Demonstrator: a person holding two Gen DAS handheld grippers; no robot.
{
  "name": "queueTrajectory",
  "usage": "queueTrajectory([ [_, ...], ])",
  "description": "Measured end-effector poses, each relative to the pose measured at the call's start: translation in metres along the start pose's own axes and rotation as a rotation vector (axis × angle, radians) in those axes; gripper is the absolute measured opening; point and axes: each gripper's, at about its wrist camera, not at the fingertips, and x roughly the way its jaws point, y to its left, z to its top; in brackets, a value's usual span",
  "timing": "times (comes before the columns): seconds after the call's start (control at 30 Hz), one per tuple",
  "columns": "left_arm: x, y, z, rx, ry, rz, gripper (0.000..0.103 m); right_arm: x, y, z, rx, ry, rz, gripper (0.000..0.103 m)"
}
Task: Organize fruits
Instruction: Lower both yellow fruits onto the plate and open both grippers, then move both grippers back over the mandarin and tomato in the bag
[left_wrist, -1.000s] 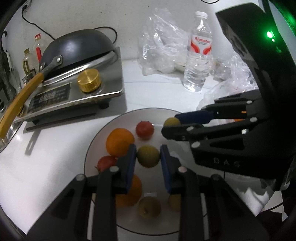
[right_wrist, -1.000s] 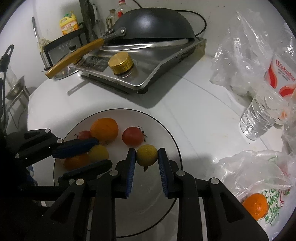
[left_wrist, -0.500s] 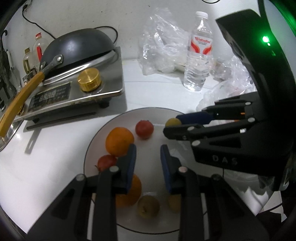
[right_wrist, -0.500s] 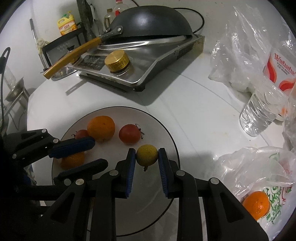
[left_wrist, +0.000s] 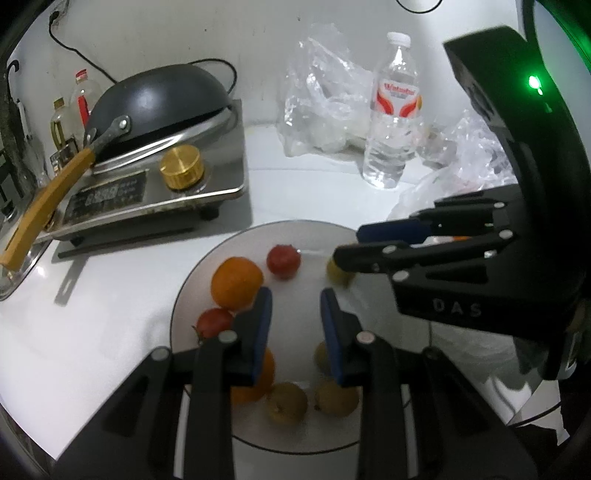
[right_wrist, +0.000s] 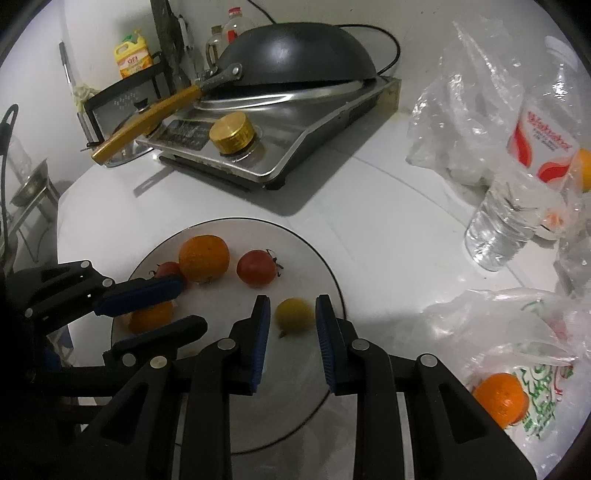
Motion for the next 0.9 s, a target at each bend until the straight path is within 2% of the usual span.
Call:
queueTrajectory([
  [0.8, -0.047, -0.053, 0.004, 0.025, -0.057, -0.009, 0.029, -0.089, -0.026, -0.043, 0.050, -0.097, -0.075, 0.027],
  [0.9, -0.051, -0.061, 0.005, 0.032, -0.064, -0.006, 0.033, -0.099, -0.032, -0.049, 0.063, -0.111, -0.087, 0.027],
])
